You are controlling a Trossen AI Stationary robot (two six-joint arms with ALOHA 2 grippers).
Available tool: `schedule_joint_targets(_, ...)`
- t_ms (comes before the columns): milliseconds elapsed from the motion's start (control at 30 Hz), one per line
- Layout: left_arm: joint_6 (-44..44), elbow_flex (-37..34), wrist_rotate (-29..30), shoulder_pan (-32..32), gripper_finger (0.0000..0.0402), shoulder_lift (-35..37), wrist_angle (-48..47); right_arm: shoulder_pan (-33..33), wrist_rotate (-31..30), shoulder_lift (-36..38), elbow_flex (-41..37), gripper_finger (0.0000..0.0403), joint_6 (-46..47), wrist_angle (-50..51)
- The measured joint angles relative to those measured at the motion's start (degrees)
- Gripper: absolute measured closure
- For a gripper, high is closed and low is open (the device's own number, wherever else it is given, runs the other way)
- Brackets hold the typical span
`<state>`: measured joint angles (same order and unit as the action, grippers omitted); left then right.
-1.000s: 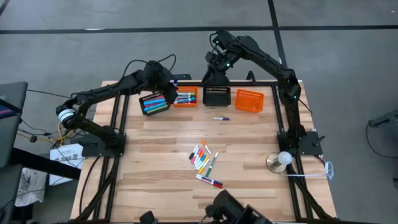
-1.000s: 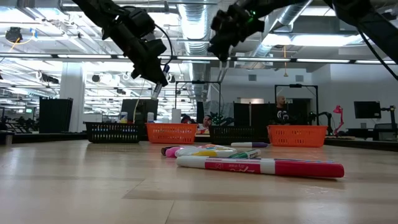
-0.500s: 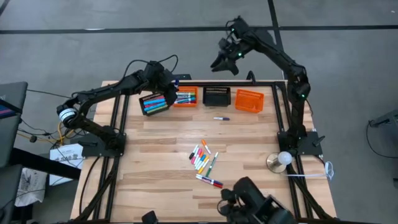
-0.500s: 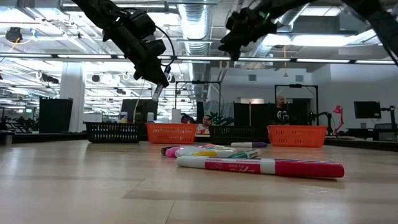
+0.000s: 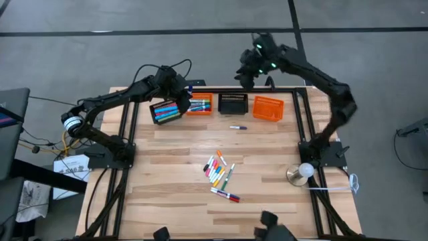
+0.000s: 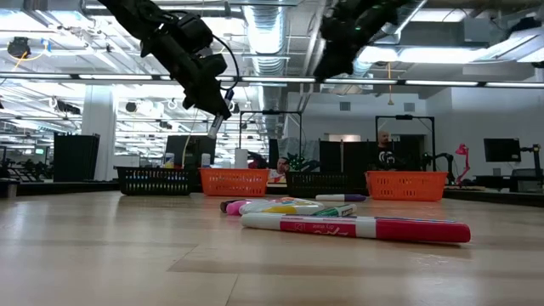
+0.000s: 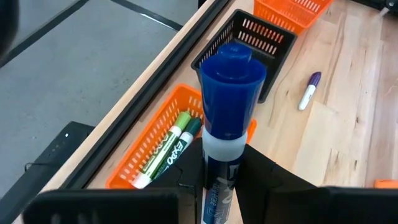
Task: Pick & Place Markers
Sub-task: Put the blue marker pen into the left orange bin
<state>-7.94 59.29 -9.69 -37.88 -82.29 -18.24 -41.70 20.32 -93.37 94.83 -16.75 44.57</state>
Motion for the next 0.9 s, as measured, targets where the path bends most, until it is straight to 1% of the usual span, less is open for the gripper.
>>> schedule_joint_targets(100, -1.93, 0.09, -0.01, 0.16, 0.0344, -1.64, 0.23, -0.04, -0.6, 9.46, -14.26, 0.0268, 3.87, -13.29)
schedule_joint_targets(167, -3.17, 1.0, 0.02, 0.69, 0.0344, -4.1, 0.2, 0.0, -1.02, 15.5, -22.72, 0.0267, 7.06, -21.37)
schedule_joint_targets(233, -5.18, 2.8, 0.02, 1.34, 0.0344, -6.84, -0.19, 0.05, -1.03, 21.04, -29.42, 0.0266, 9.93, -26.87)
schedule_joint_targets(300, -7.68, 5.69, 0.69, 2.05, 0.0344, -9.75, -0.86, 0.05, -1.23, 25.86, -34.27, 0.0264, 12.52, -29.49)
schedule_joint_targets(400, -12.7, 11.11, 2.04, 2.92, 0.0344, -13.92, -6.25, 0.91, -1.93, 30.96, -38.99, 0.0264, 15.7, -30.52)
schedule_joint_targets(567, -21.13, 18.35, 7.03, 3.43, 0.0344, -19.99, -15.36, 4.36, -6.32, 36.04, -43.17, 0.0268, 18.25, -32.31)
schedule_joint_targets(733, -26.07, 20.79, 10.38, 3.57, 0.0344, -23.21, -18.14, 7.89, -13.02, 39.08, -47.17, 0.0266, 18.28, -39.68)
schedule_joint_targets(833, -29.36, 21.31, 11.75, 4.37, 0.0344, -24.36, -19.04, 8.53, -16.35, 40.59, -50.65, 0.0264, 18.32, -43.49)
schedule_joint_targets(900, -31.78, 21.59, 12.68, 5.03, 0.0344, -24.98, -19.15, 8.37, -17.36, 41.94, -53.28, 0.0264, 18.82, -46.78)
